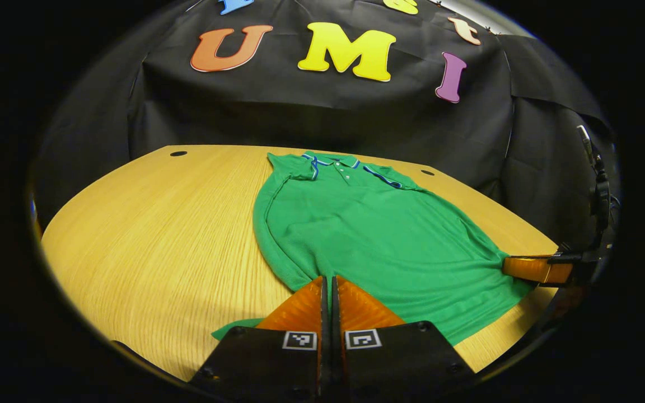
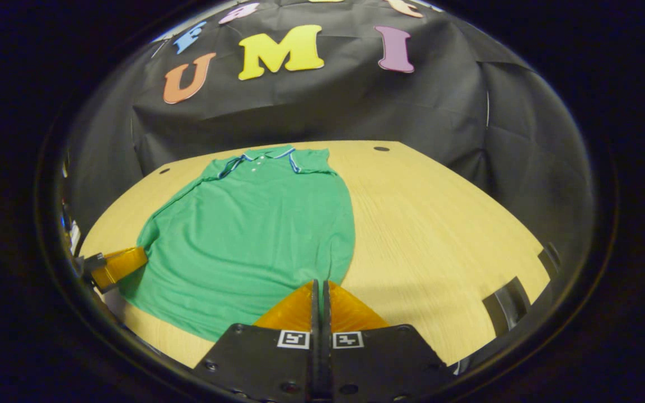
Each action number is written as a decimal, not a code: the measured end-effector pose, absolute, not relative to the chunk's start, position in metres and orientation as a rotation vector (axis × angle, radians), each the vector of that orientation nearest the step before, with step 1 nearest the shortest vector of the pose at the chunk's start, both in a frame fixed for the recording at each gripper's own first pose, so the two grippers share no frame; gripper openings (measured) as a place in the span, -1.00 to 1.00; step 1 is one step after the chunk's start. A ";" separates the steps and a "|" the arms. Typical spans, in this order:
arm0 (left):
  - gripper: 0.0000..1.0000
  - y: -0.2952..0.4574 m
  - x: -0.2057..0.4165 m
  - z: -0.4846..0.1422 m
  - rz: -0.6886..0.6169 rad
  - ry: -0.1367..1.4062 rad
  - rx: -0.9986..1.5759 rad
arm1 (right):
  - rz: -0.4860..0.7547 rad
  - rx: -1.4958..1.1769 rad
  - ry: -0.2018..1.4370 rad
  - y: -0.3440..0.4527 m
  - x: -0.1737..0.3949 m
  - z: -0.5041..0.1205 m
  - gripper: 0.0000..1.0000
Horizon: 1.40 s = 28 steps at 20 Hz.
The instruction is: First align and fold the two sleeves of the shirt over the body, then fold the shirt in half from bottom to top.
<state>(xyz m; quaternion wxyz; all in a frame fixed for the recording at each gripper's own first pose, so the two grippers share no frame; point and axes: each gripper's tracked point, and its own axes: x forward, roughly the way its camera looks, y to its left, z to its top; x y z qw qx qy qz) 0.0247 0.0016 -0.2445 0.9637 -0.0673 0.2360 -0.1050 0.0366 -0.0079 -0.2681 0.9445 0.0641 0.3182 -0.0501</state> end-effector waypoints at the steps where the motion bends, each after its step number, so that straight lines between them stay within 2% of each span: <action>1: -0.88 0.002 0.024 -0.244 -0.215 0.474 -0.135 | -0.116 0.111 0.654 -0.008 0.036 -0.268 -0.99; 8: -0.88 0.006 0.017 -0.234 -0.203 0.479 -0.117 | -0.061 0.141 0.607 0.008 0.042 -0.246 -0.99; 9: -0.88 0.009 0.017 -0.228 -0.197 0.471 -0.118 | -0.058 0.154 0.601 0.007 0.044 -0.246 -0.94; 10: -0.87 0.010 0.018 -0.221 -0.194 0.464 -0.122 | -0.053 0.164 0.596 0.005 0.045 -0.246 -0.99; 14: -0.88 0.013 0.028 -0.209 -0.170 0.478 -0.099 | -0.023 0.215 0.555 -0.004 0.056 -0.237 -0.99; 15: -0.87 0.011 0.031 -0.204 -0.167 0.479 -0.104 | -0.014 0.230 0.551 -0.006 0.061 -0.235 -0.94; 16: -0.87 0.010 0.035 -0.198 -0.163 0.476 -0.103 | -0.003 0.242 0.553 -0.006 0.066 -0.231 -1.00; 22: -0.88 0.007 0.082 -0.183 -0.151 0.489 -0.080 | 0.021 0.265 0.463 -0.013 0.125 -0.194 -0.99; 28: -0.88 -0.005 0.164 -0.157 -0.154 0.451 -0.003 | 0.018 0.285 0.416 -0.034 0.202 -0.173 -0.99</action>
